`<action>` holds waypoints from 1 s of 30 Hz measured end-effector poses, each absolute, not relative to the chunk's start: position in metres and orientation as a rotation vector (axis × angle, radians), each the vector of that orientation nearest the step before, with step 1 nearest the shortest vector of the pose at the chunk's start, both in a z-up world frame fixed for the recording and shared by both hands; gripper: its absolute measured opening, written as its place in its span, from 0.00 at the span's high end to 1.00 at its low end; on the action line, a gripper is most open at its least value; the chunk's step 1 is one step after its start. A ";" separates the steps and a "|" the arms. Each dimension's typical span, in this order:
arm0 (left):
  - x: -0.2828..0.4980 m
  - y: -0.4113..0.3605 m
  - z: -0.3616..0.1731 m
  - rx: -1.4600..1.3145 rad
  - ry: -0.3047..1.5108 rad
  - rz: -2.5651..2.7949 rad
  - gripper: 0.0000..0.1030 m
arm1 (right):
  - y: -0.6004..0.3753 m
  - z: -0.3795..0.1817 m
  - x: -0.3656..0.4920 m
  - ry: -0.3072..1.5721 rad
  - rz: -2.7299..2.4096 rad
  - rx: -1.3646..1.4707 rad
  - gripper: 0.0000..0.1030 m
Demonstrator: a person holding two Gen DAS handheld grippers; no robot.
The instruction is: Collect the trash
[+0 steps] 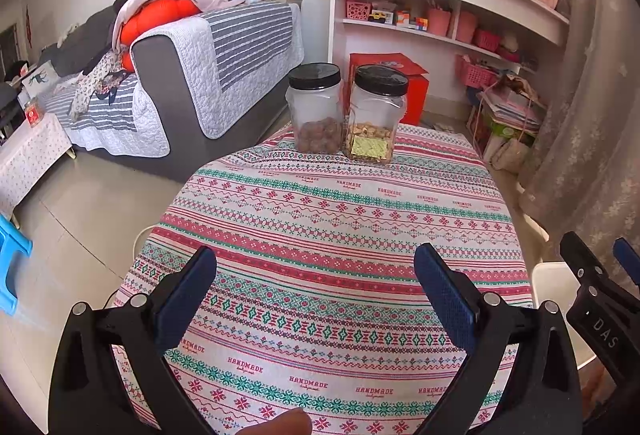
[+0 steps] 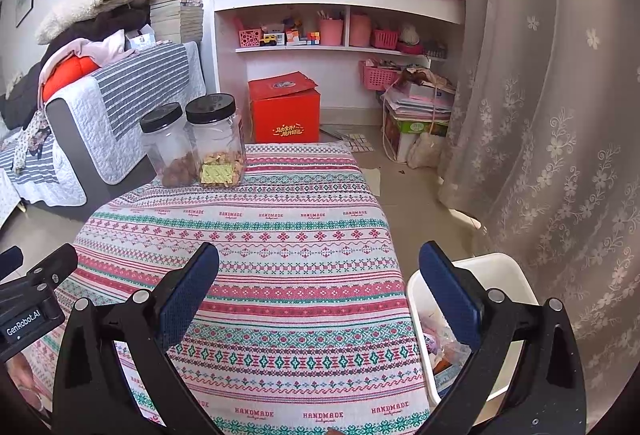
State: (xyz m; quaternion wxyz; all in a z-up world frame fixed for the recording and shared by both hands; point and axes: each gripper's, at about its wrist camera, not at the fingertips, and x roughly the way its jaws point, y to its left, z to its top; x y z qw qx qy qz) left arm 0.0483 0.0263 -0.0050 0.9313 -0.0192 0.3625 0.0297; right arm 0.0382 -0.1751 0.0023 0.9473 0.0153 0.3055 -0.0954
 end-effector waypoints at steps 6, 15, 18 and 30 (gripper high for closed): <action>0.048 0.026 -0.005 -0.041 0.741 0.061 0.07 | -0.175 0.002 0.037 0.616 -0.194 0.032 0.07; 0.049 0.025 -0.007 -0.042 0.745 0.062 0.07 | -0.173 0.002 0.038 0.610 -0.195 0.034 0.07; 0.049 0.025 -0.007 -0.042 0.747 0.063 0.07 | -0.173 0.002 0.038 0.609 -0.195 0.033 0.07; 0.051 0.025 -0.011 -0.043 0.765 0.067 0.07 | -0.173 0.001 0.038 0.607 -0.195 0.034 0.07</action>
